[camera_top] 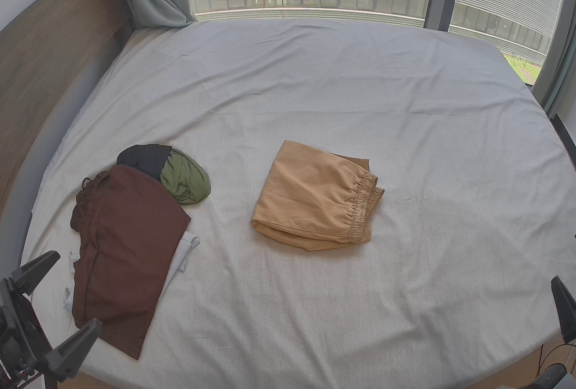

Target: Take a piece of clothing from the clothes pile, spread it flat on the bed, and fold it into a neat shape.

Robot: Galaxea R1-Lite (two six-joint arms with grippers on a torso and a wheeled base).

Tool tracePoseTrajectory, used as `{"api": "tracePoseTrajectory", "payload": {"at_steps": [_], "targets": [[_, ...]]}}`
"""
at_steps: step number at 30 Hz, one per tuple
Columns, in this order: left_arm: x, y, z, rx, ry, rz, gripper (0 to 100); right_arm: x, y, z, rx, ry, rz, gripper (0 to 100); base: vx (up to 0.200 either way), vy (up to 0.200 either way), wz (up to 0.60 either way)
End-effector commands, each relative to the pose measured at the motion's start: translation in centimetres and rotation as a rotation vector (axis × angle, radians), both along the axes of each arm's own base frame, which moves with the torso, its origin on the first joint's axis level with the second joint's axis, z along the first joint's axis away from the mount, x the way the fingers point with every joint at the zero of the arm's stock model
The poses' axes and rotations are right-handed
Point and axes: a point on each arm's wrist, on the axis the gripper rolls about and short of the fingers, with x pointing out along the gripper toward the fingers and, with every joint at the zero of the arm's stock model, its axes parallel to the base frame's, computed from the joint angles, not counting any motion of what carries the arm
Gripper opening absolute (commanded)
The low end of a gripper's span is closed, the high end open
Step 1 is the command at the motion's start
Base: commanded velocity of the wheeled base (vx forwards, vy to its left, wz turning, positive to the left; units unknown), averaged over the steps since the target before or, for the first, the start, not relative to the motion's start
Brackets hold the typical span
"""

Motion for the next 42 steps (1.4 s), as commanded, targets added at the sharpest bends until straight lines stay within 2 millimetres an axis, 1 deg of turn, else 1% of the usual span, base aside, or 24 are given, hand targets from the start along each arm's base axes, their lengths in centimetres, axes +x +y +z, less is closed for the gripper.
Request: {"api": "tracePoseTrajectory", "payload": {"at_steps": [1, 2, 4, 5, 6, 7, 9, 11, 13, 15, 18, 20, 27, 29, 30, 42], "targets": [[-2.7, 0.9, -0.8, -0.033, -0.091, 0.06, 100, -3.1, -0.2, -2.0, 0.007, -0.088, -0.033, 100, 0.0, 0.0, 0.0], [-2.7, 0.9, -0.8, -0.033, -0.091, 0.06, 100, -3.1, -0.2, -2.0, 0.007, -0.088, -0.033, 100, 0.0, 0.0, 0.0], [-3.5, 1.1, -1.6, -0.027, -0.082, 0.099, 100, -4.0, -0.2, -3.8, 0.005, -0.041, -0.059, 100, 0.0, 0.0, 0.0], [-4.1, 1.3, -2.1, -0.027, -0.084, 0.114, 100, -4.3, -0.2, -5.1, 0.0, 0.023, -0.079, 100, 0.0, 0.0, 0.0], [-4.6, 1.4, -2.6, -0.025, -0.086, 0.128, 100, -4.2, -0.2, -5.8, -0.014, 0.082, -0.089, 100, 0.0, 0.0, 0.0], [-5.0, 1.4, -3.2, -0.019, -0.076, 0.147, 100, -4.1, -0.2, -6.0, -0.028, 0.1, -0.11, 100, 0.0, 0.0, 0.0], [-5.9, 1.5, -4.4, -0.013, -0.065, 0.18, 100, -4.0, -0.4, -6.2, -0.024, 0.128, -0.172, 100, 0.0, 0.0, 0.0], [-5.9, 1.5, -5.1, 0.012, -0.026, 0.192, 100, -4.0, -0.5, -6.4, -0.016, 0.144, -0.236, 100, 0.0, 0.0, 0.0], [-5.9, 1.5, -5.1, 0.005, -0.016, 0.196, 100, -4.0, -0.6, -6.4, -0.025, 0.142, -0.272, 100, 0.0, 0.0, 0.0], [-5.8, 1.6, -5.3, 0.006, 0.007, 0.237, 100, -3.9, -0.7, -6.4, -0.02, 0.145, -0.312, 100, 0.0, 0.0, 0.0], [-5.7, 1.7, -6.1, 0.027, 0.088, 0.297, 100, -3.9, -0.9, -7.3, -0.008, 0.237, -0.401, 100, 0.0, 0.0, 0.0], [-5.7, 1.8, -6.5, 0.019, 0.134, 0.329, 100, -3.9, -0.9, -7.1, 0.009, 0.22, -0.399, 100, 0.0, 0.0, 0.0], [-5.7, 1.7, -6.5, 0.01, 0.134, 0.395, 100, -3.9, -0.8, -7.1, 0.005, 0.221, -0.385, 100, 0.0, 0.0, 0.0], [-5.9, 1.6, -6.6, -0.002, 0.109, 0.447, 100, -3.9, -0.8, -7.1, 0.005, 0.221, -0.386, 100, 0.0, 0.0, 0.0], [-6.3, 1.6, -6.7, -0.011, 0.058, 0.463, 100, -3.9, -0.8, -7.1, 0.005, 0.221, -0.386, 100, 0.0, 0.0, 0.0], [-6.4, 1.6, -6.7, 0.071, 0.018, 0.479, 100, -3.9, -0.9, -7.1, 0.007, 0.22, -0.386, 100, 0.0, 0.0, 0.0]]}}
